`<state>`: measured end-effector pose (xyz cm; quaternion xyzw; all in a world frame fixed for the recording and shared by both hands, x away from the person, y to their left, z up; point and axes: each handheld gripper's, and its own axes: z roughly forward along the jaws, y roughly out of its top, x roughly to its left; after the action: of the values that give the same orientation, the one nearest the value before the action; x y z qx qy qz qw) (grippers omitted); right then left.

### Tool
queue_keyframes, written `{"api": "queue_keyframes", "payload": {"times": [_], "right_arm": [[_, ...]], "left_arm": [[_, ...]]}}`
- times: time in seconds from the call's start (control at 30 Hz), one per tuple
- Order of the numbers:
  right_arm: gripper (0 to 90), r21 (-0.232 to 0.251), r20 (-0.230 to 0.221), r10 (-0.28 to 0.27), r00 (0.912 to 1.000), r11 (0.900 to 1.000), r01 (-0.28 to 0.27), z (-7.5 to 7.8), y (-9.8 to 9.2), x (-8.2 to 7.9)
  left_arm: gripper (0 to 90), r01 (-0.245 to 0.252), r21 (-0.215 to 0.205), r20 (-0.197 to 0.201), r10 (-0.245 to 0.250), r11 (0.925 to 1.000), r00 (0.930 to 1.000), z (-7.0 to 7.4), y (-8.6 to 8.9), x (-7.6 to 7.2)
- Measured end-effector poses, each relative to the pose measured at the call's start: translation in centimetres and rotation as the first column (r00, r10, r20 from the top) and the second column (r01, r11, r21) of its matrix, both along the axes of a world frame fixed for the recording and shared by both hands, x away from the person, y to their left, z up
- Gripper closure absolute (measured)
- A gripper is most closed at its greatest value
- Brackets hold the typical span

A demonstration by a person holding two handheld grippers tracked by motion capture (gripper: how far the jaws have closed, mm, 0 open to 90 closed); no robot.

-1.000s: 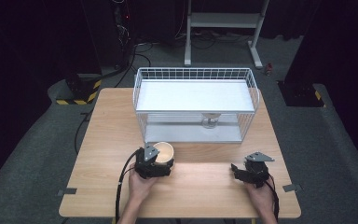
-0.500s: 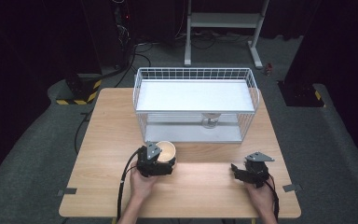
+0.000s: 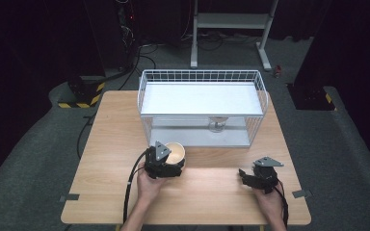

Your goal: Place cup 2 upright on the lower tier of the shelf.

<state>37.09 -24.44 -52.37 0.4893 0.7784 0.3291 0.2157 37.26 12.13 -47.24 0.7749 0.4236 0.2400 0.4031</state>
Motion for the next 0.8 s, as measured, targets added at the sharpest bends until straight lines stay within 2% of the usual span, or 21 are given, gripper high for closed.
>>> {"api": "queue_keyframes", "payload": {"times": [0.13, 0.23, 0.33, 0.57, 0.6, 0.67, 0.73, 0.8], "right_arm": [[27.5, -0.001, -0.002, 0.0, 1.0, 1.0, 0.0, 0.0, 0.0, 0.0], [27.5, 0.0, 0.0, 0.0, 1.0, 1.0, 0.0, 0.0, 0.0, 0.0], [27.5, -0.001, -0.002, 0.0, 1.0, 1.0, 0.0, 0.0, 0.0, 0.0], [27.5, 0.0, 0.0, 0.0, 1.0, 1.0, 0.0, 0.0, 0.0, 0.0], [27.5, 0.0, 0.0, 0.0, 1.0, 1.0, 0.0, 0.0, 0.0, 0.0], [27.4, 0.0, 0.0, 0.0, 1.0, 1.0, 0.0, 0.0, 0.0, 0.0], [27.5, 0.0, 0.0, 0.0, 1.0, 1.0, 0.0, 0.0, 0.0, 0.0], [27.5, 0.0, 0.0, 0.0, 1.0, 1.0, 0.0, 0.0, 0.0, 0.0]], "left_arm": [[10.1, 0.001, -0.014, 0.008, -0.001, 0.9999, 1.0, 0.5, 0.1, 0.4], [10.1, -0.017, -0.008, 0.002, 0.017, 0.9998, 0.9999, 0.7, 0.1, 0.8], [10.1, -0.017, -0.021, -0.008, 0.017, 0.9996, 0.9998, 1.0, 0.1, 1.3], [10.1, -0.032, -0.016, -0.014, 0.032, 0.9994, 0.9994, 1.1, -0.3, 2.7], [10.1, -0.035, -0.008, -0.013, 0.035, 0.9993, 0.9993, 1.1, -0.4, 3.0], [10.1, -0.058, -0.014, -0.005, 0.058, 0.9982, 0.9983, 1.1, -0.5, 3.4], [10.1, -0.072, -0.026, -0.014, 0.072, 0.997, 0.9973, 1.0, -0.6, 3.8], [10.1, -0.077, -0.013, -0.016, 0.077, 0.997, 0.9969, 1.0, -0.8, 4.1]]}}
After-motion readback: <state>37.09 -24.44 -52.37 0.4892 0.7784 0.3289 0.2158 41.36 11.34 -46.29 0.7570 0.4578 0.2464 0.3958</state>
